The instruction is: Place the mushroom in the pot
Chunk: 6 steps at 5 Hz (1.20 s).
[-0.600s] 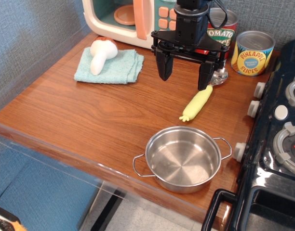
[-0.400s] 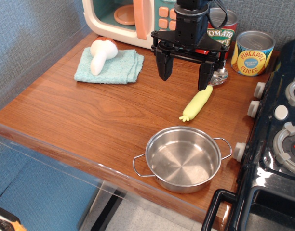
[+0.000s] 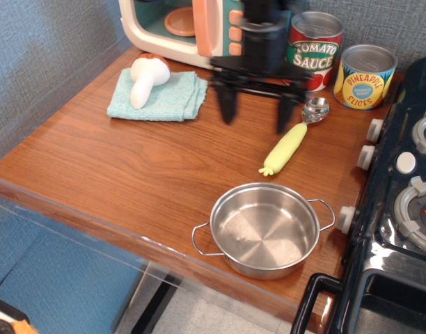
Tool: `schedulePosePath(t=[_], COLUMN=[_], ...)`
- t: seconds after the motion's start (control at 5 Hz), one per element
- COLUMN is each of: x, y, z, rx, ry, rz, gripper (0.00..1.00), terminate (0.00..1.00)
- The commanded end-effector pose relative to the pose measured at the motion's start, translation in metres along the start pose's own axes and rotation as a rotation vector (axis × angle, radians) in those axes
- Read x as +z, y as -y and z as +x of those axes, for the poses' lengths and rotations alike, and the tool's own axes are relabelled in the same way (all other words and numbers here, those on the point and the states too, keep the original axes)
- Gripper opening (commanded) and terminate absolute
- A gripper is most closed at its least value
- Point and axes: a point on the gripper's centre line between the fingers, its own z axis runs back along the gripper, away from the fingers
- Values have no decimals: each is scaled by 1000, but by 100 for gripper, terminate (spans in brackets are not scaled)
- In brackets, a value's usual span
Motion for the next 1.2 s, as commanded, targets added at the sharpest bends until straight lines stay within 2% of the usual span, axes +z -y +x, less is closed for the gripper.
schedulePosePath(t=[0.0,0.2,0.4,0.8,1.0], x=[30,16,-1,-27,-23], y=[-93,-132,-144,-153,-148], z=[28,33,41,62,66], rx=[125,164,184,191,164], ry=[209,246,275,256,256], rz=[20,35,59,67,94], gripper=[100,100,100,100,0], terminate=[0,0,0,0,0])
